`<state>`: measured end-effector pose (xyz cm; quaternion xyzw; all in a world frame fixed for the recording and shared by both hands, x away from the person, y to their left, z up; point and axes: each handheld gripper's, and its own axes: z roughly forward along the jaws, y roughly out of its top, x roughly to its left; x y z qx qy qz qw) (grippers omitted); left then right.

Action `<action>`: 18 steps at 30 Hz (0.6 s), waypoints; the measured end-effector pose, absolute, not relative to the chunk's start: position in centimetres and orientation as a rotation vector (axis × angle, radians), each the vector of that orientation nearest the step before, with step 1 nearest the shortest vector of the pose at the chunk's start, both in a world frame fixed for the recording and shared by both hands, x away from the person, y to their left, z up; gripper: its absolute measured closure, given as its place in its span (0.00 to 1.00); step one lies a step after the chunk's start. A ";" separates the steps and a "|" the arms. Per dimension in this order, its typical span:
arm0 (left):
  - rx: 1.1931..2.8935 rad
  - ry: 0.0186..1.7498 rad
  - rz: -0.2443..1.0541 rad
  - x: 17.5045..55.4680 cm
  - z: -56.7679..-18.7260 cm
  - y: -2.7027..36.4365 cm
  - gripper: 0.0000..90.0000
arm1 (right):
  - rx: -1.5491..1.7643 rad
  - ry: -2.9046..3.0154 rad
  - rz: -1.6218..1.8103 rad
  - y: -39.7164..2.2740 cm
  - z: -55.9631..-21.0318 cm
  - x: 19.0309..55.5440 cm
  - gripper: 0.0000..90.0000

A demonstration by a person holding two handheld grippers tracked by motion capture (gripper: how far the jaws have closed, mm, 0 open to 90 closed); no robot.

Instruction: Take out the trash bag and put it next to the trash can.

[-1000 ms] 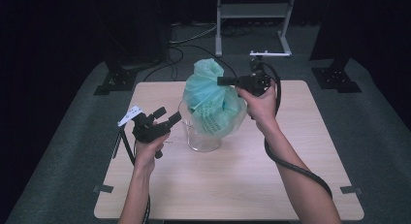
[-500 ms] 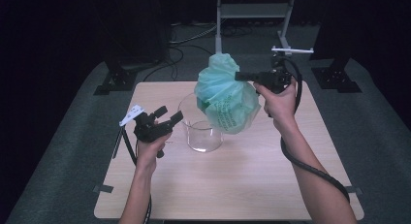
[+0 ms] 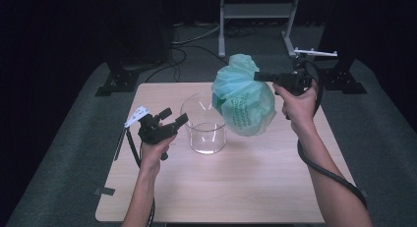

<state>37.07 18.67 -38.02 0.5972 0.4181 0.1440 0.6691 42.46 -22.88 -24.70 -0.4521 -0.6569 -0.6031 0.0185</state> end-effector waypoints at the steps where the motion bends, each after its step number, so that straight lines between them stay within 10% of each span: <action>1: 1.352 0.941 0.325 37.1 -38.0 18.6 0.10 | -1.406 -2.042 -1.873 -23.1 -24.8 42.4 1.00; 18: 1.371 0.937 0.323 37.0 -38.1 18.1 0.10 | -1.521 -1.998 -1.908 -27.5 -25.2 41.7 1.00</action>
